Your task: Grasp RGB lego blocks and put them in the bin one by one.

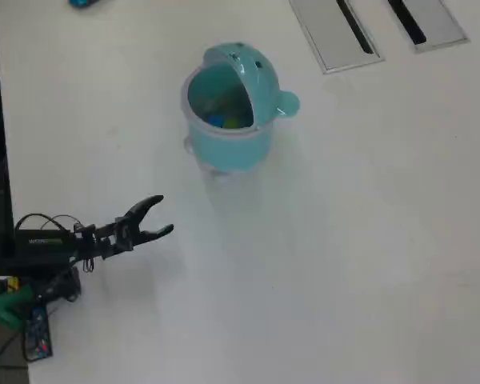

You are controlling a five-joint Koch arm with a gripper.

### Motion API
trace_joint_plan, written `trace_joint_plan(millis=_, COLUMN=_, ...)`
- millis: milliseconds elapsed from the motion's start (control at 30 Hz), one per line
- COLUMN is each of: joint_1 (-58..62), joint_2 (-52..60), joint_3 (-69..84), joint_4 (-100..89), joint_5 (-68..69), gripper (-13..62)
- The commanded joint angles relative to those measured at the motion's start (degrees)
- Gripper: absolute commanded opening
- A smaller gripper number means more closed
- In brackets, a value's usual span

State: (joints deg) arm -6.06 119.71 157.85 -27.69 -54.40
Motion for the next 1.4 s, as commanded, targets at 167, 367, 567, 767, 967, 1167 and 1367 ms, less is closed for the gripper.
trace_joint_plan(millis=167, joint_1=1.14, joint_2=3.87, joint_3=4.04, joint_4=-4.66, joint_5=4.48, gripper=33.2)
trace_joint_plan(millis=367, joint_1=2.20, joint_2=5.27, joint_3=8.09, joint_4=-4.22, joint_5=8.53, gripper=33.0)
trace_joint_plan(millis=567, joint_1=2.90, joint_2=6.50, joint_3=11.78, joint_4=-3.96, joint_5=12.83, gripper=33.0)
trace_joint_plan(millis=767, joint_1=3.69, joint_2=8.61, joint_3=15.73, joint_4=-3.96, joint_5=17.31, gripper=33.0)
trace_joint_plan(millis=967, joint_1=4.66, joint_2=10.55, joint_3=20.30, joint_4=-3.78, joint_5=21.01, gripper=33.0)
trace_joint_plan(millis=1167, joint_1=6.06, joint_2=13.01, joint_3=22.68, joint_4=0.62, joint_5=23.82, gripper=33.0)
trace_joint_plan(millis=1367, joint_1=7.73, joint_2=14.50, joint_3=23.64, joint_4=6.50, joint_5=25.22, gripper=33.0)
